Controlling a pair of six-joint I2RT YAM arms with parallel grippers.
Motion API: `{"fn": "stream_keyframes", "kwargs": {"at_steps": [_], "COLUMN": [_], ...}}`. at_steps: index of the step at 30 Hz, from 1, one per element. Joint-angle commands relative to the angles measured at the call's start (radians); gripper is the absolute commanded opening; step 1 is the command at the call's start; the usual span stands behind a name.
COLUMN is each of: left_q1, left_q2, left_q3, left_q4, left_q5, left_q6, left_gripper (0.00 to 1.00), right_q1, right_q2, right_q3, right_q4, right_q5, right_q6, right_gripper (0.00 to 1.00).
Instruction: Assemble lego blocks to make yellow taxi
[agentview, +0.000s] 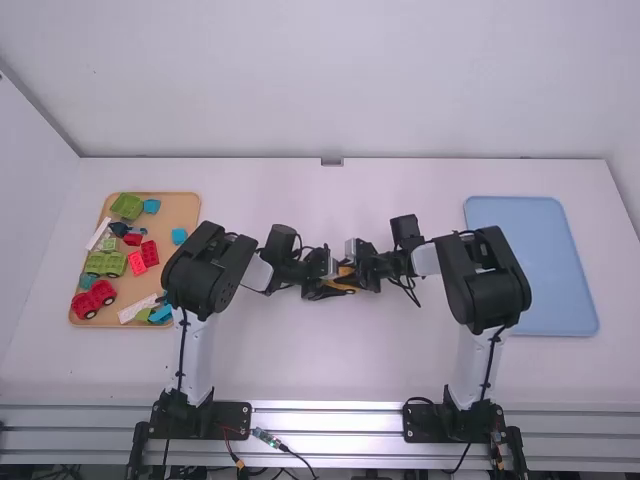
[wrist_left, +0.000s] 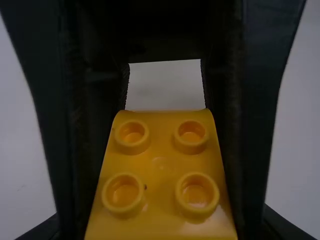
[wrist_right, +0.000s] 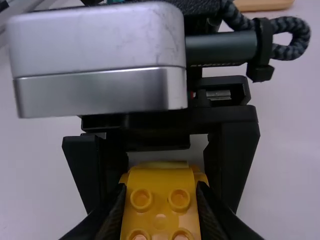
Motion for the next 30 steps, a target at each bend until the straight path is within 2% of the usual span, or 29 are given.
{"fn": "stream_keyframes", "kwargs": {"at_steps": [1,12,16,17,18,19,22,23,30], "left_q1": [0.015,0.015,0.014,0.015,0.016,0.014,0.015,0.014,0.014], "left_q2": [0.013,0.013,0.013,0.013,0.013,0.013,0.013,0.013,0.013], "left_q3": [0.008,0.008,0.008,0.008,0.008,0.008,0.008,0.008,0.008], "left_q4": [0.003,0.004,0.003,-0.001,-0.001,-0.003,-0.005,-0.006,-0.014], "left_q5": [-0.017,-0.018,-0.017,-0.018,-0.018,-0.018,-0.017,-0.018,-0.018], "left_q6": [0.011,0.011,0.011,0.012,0.012,0.013,0.019,0.019,0.019], "left_gripper": [0.02,0.02,0.02,0.02,0.02,0.02,0.02,0.02,0.02], "right_q1": [0.0,0.01,-0.009,-0.01,-0.011,-0.014,-0.02,-0.022,-0.022], "right_q2": [0.0,0.0,0.0,0.0,0.0,-0.004,-0.016,-0.025,-0.103], "right_q3": [-0.032,-0.032,-0.031,-0.03,-0.029,-0.03,-0.03,-0.03,-0.031], "right_q4": [-0.022,-0.024,-0.018,-0.019,-0.018,-0.018,-0.018,-0.022,-0.054], "right_q5": [0.069,0.077,0.045,0.039,0.031,0.029,0.029,0.029,0.038], "right_q6": [-0.007,-0.008,-0.008,-0.008,-0.008,-0.009,-0.007,-0.008,-0.004], "right_gripper": [0.36,0.45,0.54,0.58,0.68,0.73,0.78,0.83,0.82]}}
